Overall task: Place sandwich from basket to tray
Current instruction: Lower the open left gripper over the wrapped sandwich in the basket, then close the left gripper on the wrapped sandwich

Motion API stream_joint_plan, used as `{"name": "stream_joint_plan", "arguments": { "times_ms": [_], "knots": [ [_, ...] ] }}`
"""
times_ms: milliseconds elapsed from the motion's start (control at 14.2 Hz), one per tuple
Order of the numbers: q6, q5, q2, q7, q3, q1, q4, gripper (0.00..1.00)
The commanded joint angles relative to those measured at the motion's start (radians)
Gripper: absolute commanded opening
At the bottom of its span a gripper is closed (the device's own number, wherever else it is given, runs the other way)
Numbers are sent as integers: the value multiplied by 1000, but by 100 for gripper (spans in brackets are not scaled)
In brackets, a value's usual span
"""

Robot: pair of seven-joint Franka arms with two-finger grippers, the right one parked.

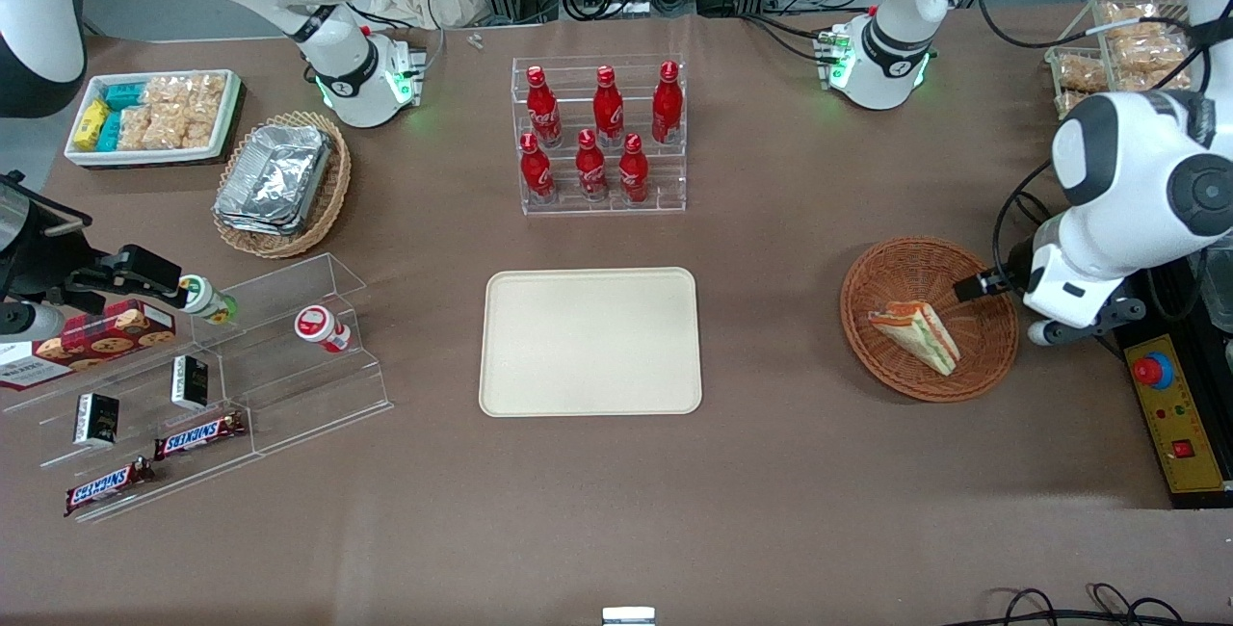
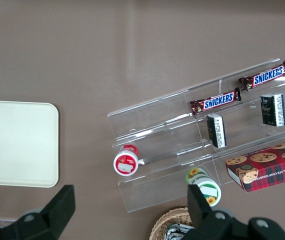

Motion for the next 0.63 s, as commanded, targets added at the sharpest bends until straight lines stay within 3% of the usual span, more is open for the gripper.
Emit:
{"name": "stream_joint_plan", "arguments": {
  "times_ms": [0, 281, 561],
  "knots": [
    [98, -16, 83, -221, 2, -32, 9, 100],
    [202, -12, 163, -459, 2, -77, 4, 100],
    [230, -4, 171, -490, 4, -88, -34, 100]
  ]
}}
